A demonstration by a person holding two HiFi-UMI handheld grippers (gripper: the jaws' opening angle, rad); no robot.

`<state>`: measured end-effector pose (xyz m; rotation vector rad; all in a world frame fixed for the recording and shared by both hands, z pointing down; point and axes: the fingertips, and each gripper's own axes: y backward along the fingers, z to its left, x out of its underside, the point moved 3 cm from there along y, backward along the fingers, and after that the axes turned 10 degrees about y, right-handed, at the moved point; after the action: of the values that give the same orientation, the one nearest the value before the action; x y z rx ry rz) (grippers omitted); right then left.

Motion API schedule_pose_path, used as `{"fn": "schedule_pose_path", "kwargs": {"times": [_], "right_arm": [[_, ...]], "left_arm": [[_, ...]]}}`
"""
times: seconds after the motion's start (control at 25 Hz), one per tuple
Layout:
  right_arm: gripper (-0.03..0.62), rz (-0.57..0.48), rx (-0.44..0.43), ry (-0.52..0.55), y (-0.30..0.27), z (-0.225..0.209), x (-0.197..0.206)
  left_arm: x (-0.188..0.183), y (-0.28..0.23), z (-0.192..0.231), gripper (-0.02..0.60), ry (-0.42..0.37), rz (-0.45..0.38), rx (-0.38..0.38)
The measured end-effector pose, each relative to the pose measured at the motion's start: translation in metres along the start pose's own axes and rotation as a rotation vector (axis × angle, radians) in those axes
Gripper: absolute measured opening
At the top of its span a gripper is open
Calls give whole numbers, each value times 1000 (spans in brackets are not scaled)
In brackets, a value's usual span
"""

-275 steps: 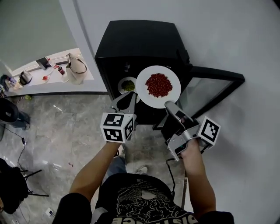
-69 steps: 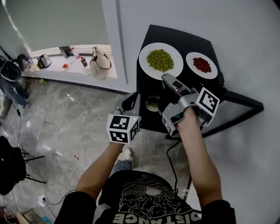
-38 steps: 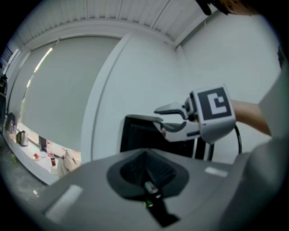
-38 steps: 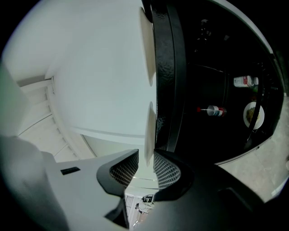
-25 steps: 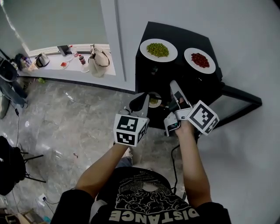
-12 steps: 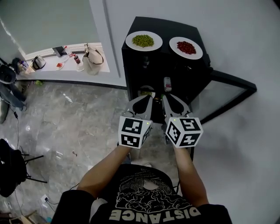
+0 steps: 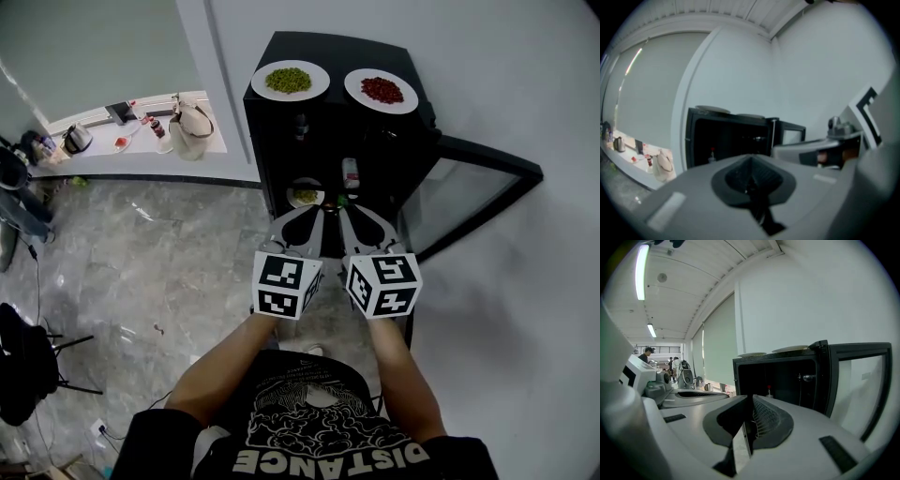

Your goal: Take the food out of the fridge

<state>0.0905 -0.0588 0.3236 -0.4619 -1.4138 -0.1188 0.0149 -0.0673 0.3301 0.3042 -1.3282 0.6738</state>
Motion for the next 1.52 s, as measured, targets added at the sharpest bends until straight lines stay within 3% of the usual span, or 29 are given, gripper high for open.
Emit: {"fn": "schedule_pose_path", "kwargs": {"times": [0.24,0.72,0.96,1.16,1.52], "right_arm": [[28,-7,-27,-135,-6,-6,18],[28,71,-141,-407,-65,2,107],[30,69,-147,-572,-107,-4,162],[69,52,-150,-693,-137,-1,207],[81,-27,-84,-900,-203,-13,303]], "left_arm": [[8,-2,7,2,34,-17,-3],[71,-18,56,2,86,27,-54],[111,-38,88,2,106,50,-64],[144,-55,117,2,127,72,-56],[219,-88,136,2,68,97,4]]}}
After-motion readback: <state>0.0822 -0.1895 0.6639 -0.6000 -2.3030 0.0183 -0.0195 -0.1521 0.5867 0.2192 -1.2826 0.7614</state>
